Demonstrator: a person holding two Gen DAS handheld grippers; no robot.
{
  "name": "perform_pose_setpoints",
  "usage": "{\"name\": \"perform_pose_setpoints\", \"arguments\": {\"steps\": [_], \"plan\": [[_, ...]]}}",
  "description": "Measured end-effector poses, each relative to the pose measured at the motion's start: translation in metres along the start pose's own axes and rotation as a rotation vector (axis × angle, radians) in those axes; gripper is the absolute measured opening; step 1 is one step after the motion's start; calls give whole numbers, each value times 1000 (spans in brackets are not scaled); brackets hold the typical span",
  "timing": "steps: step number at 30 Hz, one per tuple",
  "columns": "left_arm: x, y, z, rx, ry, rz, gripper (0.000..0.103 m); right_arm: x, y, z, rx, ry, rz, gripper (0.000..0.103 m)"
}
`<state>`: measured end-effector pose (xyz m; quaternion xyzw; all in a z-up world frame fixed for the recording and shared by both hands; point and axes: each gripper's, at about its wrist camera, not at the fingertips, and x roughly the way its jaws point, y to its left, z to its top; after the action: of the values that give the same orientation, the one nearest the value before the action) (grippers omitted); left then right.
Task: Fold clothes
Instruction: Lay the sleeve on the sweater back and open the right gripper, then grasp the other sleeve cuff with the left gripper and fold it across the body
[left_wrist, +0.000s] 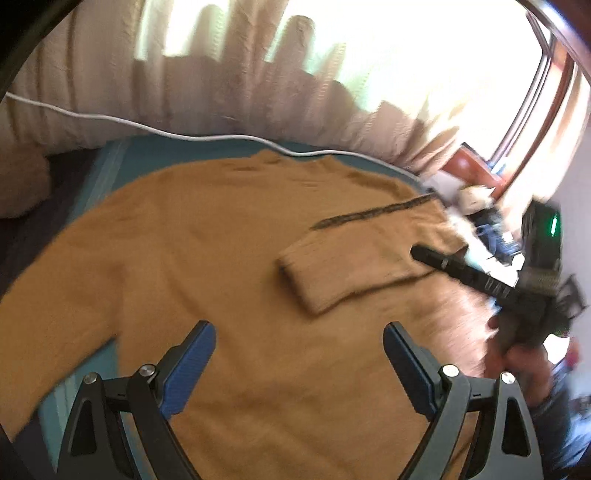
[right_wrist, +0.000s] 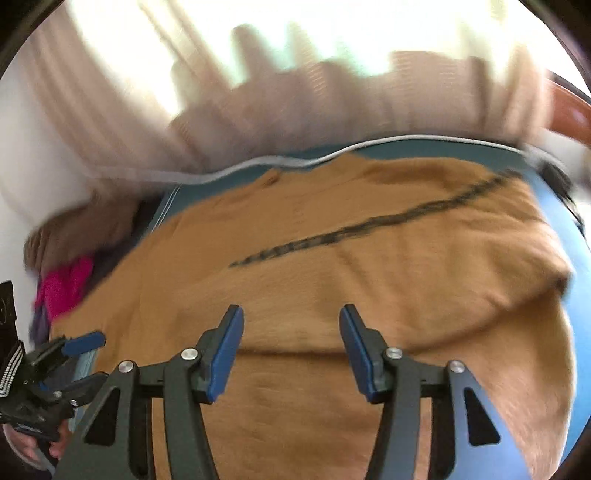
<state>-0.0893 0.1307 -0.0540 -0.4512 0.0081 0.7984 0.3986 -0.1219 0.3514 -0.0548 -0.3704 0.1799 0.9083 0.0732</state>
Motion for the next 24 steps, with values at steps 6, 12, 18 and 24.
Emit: {"name": "perform_pose_setpoints", "arguments": {"steps": [6, 12, 18, 24], "plan": [[47, 3, 35, -120, 61, -68, 94, -17, -37, -5, 165, -106, -37, 58], [84, -3, 48, -123, 78, -59, 93, -33, -69, -6, 237, -159, -83, 58], [100, -20, 47, -68, 87, -2, 25, -45, -75, -6, 238, -222, -95, 58], [79, -3, 59, -159, -24, -30, 12, -58, -79, -9, 247, -238, -117, 58]]}}
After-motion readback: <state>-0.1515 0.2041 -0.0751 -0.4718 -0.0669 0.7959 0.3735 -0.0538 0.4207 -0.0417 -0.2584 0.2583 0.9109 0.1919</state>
